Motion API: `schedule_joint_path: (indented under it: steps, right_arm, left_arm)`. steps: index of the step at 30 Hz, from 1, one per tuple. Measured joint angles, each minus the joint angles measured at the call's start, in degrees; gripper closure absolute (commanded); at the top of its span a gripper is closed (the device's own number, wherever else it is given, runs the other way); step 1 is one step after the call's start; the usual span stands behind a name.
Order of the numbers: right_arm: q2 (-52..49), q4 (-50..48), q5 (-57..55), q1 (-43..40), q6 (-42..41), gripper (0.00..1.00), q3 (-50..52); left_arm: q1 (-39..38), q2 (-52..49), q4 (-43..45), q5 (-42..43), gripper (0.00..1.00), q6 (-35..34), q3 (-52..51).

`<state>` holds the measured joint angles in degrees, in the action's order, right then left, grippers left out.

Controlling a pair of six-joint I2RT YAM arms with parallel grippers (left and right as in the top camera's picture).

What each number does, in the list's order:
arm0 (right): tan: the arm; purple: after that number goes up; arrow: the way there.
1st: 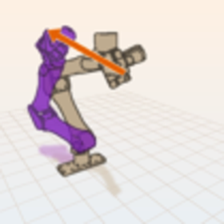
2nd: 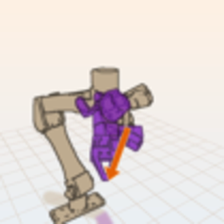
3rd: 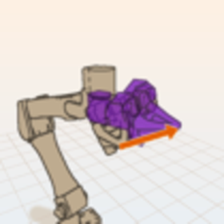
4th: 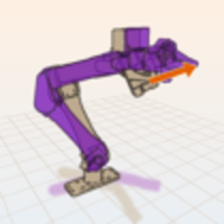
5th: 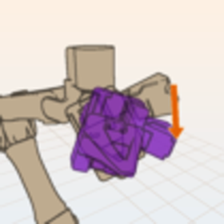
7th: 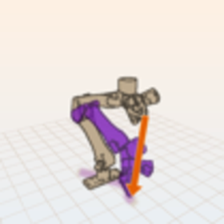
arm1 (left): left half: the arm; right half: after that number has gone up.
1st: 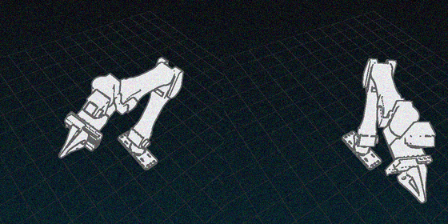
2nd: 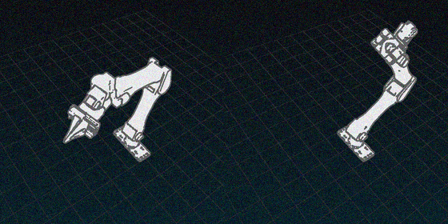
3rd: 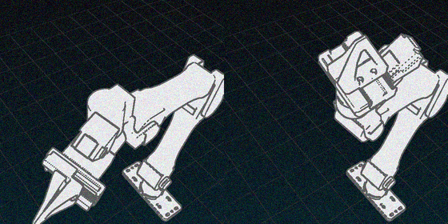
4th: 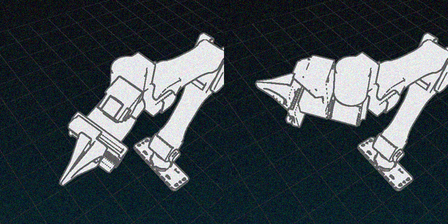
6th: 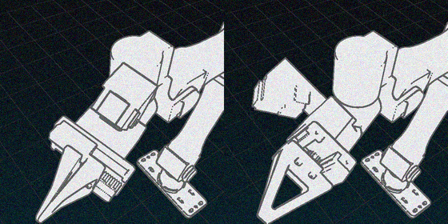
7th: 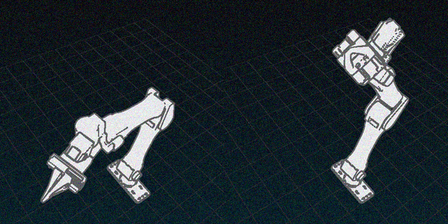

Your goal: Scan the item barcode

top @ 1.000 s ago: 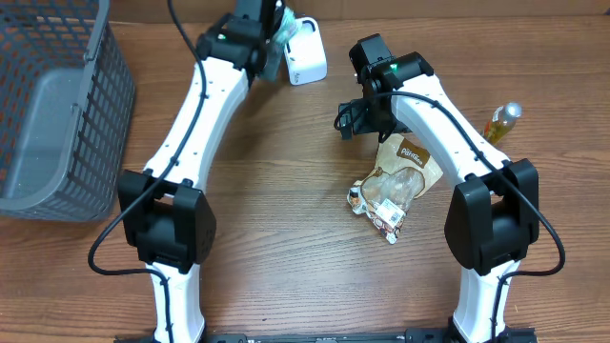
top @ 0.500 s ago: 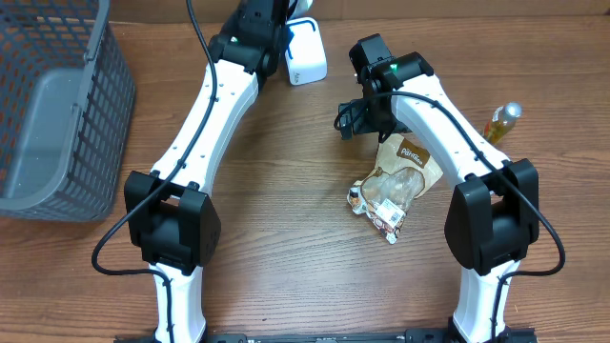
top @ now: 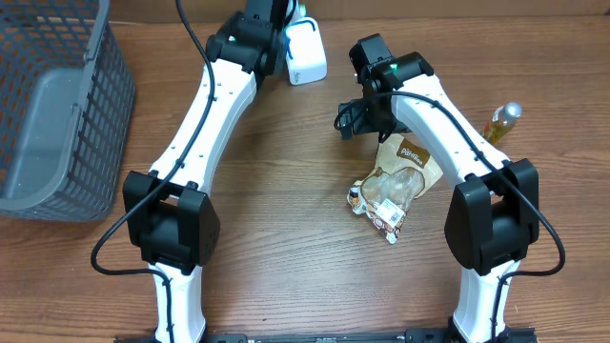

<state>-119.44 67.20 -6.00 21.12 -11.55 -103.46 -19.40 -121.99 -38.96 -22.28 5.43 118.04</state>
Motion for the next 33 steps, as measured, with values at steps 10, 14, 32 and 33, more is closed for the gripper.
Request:
schedule_joint_path:
  steps: [10,14,32,33]
  right_arm:
    - [0.00,0.07,0.00,0.00,-0.02,0.00,0.00]
    - [0.00,0.04,0.00,0.00,0.00,0.00,0.00]
    - [0.00,0.07,-0.02,0.00,0.00,0.00,0.00]
    - [0.00,0.04,-0.02,0.02,0.02,0.00,0.00]
  left_arm:
    - [-1.29,-8.04,23.30,-17.33,0.96,17.53,0.13]
    - [-3.08,-13.99,29.49,-23.43,0.96,25.68,0.13]
    - [-7.74,-17.31,28.24,-28.63,0.96,32.70,-3.39]
    - [-7.74,-17.31,28.24,-28.81,0.96,32.68,-4.46]
